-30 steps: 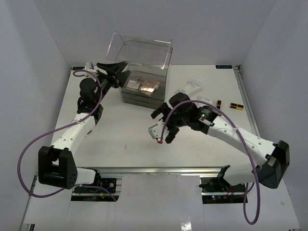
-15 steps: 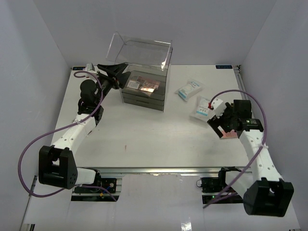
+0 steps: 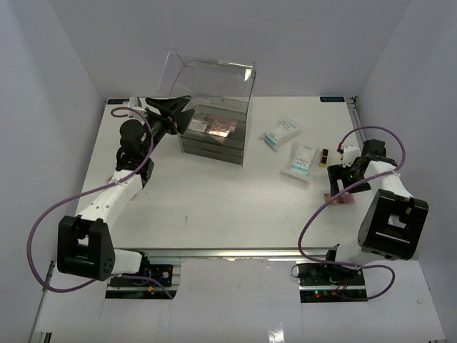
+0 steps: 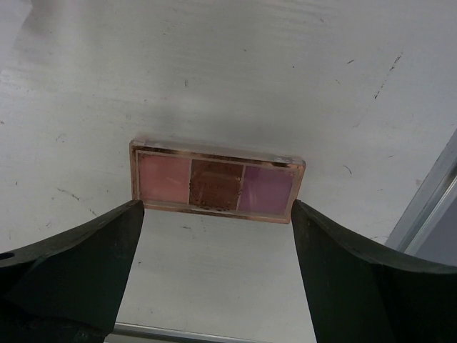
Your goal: Organize the makeup
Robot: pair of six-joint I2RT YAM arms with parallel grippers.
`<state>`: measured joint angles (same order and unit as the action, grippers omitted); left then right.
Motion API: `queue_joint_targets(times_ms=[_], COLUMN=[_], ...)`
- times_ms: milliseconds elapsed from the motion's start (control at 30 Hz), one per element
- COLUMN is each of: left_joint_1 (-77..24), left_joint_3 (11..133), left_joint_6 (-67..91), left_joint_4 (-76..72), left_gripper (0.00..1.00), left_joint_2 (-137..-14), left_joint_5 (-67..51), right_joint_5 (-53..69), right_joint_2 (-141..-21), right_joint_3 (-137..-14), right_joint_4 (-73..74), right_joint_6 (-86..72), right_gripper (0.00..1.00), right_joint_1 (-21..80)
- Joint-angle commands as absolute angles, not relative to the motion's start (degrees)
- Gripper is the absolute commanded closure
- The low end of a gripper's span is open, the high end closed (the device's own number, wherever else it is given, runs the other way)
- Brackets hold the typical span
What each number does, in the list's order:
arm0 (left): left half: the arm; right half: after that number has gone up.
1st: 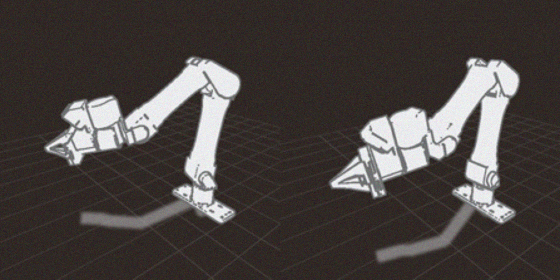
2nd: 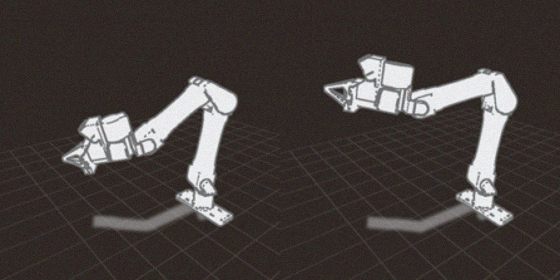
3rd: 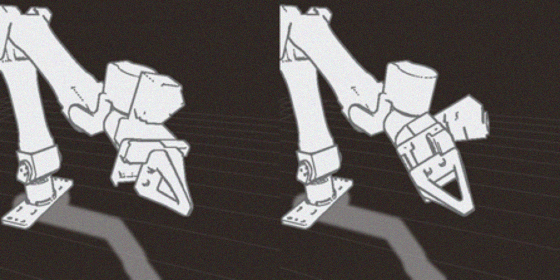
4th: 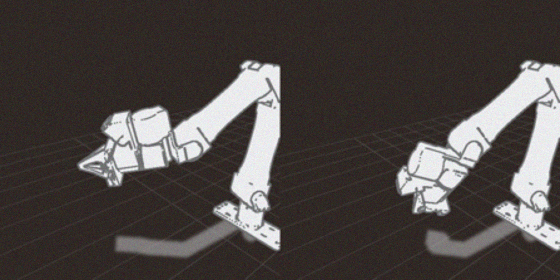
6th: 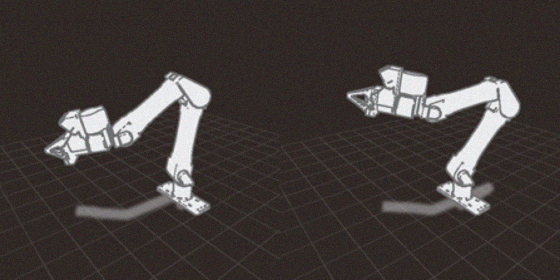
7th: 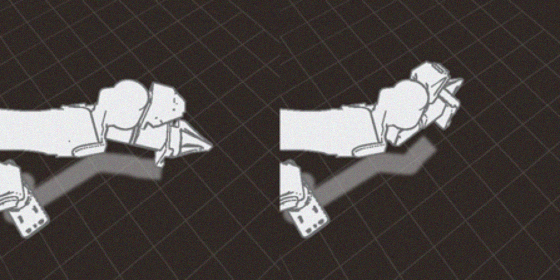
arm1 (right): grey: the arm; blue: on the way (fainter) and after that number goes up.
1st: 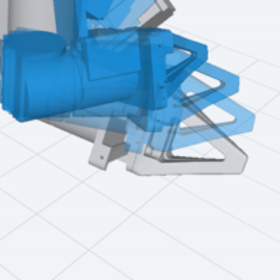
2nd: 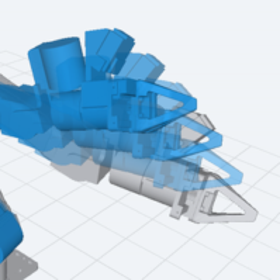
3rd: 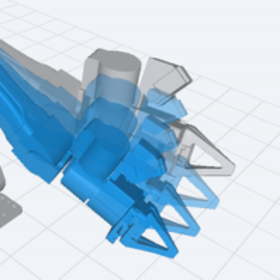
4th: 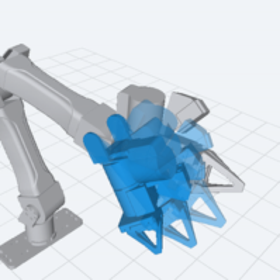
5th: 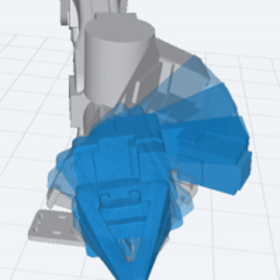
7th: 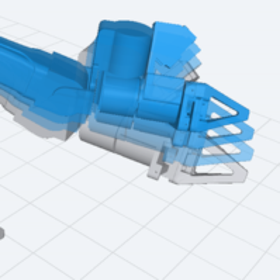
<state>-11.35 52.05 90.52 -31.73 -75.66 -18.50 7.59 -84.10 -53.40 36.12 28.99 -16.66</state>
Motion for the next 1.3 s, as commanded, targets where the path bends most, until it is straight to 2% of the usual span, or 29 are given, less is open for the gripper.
queue_joint_targets(times_ms=[0,133,300,400,567,633,1100,1267], left_joint_1=[-11.0,-11.1,-11.0,-11.1,-11.1,-11.0,-11.0,-11.0], left_joint_3=[52.1,51.6,51.2,51.0,51.0,51.0,51.0,50.4], left_joint_6=[90.1,90.0,90.1,90.1,90.1,90.1,88.4,87.7], left_joint_4=[-33.0,-33.2,-33.5,-33.5,-33.6,-33.4,-30.6,-29.8], left_gripper=[0.27,0.27,0.27,0.27,0.27,0.27,0.27,0.27], left_joint_2=[-73.8,-73.7,-73.8,-73.8,-73.8,-73.8,-73.0,-72.4], left_joint_5=[-18.7,-18.6,-18.8,-18.8,-18.8,-19.0,-19.0,-18.7], right_joint_5=[7.3,6.4,15.7,16.7,20.9,20.7,2.4,2.0], right_joint_2=[-86.5,-88.2,-85.0,-84.1,-89.5,-89.9,-88.1,-89.7], right_joint_3=[-56.3,-56.1,-57.9,-60.0,-69.1,-68.8,-58.4,-57.4], right_joint_4=[33.4,32.6,39.3,40.1,58.2,62.1,46.3,46.4], right_joint_6=[23.8,26.0,49.0,51.1,66.9,82.0,101.9,107.8], right_gripper=[0.10,0.10,0.10,0.10,0.10,0.10,0.10,0.10], right_joint_1=[-17.6,-17.9,-18.2,-18.3,-18.4,-18.3,-16.6,-16.0])
